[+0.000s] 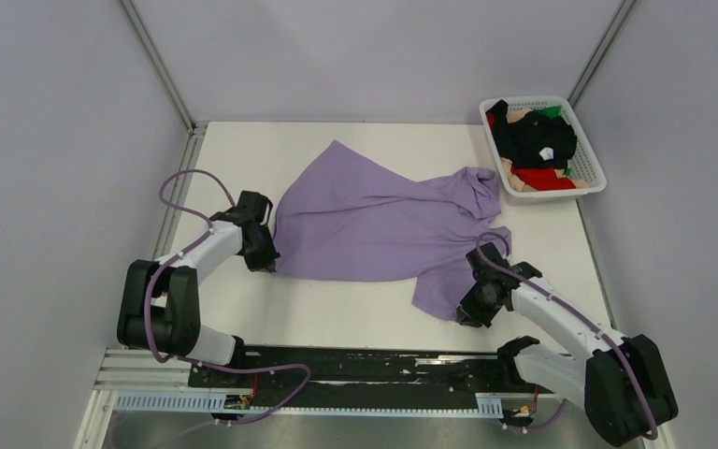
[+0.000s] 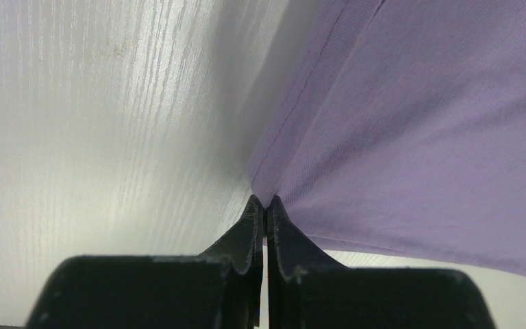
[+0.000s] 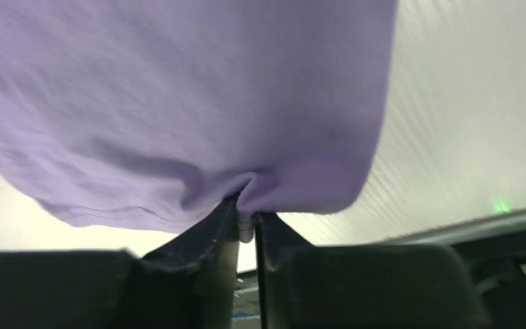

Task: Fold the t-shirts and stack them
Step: Flatten out the tshirt

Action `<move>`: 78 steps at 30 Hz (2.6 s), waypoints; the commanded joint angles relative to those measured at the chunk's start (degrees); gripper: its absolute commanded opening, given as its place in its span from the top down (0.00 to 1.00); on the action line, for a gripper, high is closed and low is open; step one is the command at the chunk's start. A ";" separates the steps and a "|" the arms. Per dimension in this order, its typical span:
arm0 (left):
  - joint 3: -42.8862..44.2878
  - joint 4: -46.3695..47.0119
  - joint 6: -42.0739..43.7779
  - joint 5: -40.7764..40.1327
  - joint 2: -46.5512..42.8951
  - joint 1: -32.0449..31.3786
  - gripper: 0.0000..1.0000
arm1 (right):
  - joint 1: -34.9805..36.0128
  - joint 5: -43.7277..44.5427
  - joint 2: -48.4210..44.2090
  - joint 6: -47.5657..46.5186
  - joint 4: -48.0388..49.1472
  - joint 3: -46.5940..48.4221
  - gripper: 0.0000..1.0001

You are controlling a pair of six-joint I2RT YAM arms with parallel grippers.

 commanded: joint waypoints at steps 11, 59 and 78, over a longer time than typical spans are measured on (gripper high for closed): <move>3.73 1.27 0.38 1.51 -6.58 -0.22 1.00 | -1.87 18.64 1.95 -14.78 16.15 10.78 1.00; 64.89 -1.57 5.44 2.28 -37.66 -0.22 1.00 | -2.80 3.99 -7.45 -60.48 23.86 93.21 1.00; 24.60 12.81 3.29 -31.74 -18.00 1.08 1.00 | -3.20 23.55 6.61 -58.51 50.82 44.57 1.00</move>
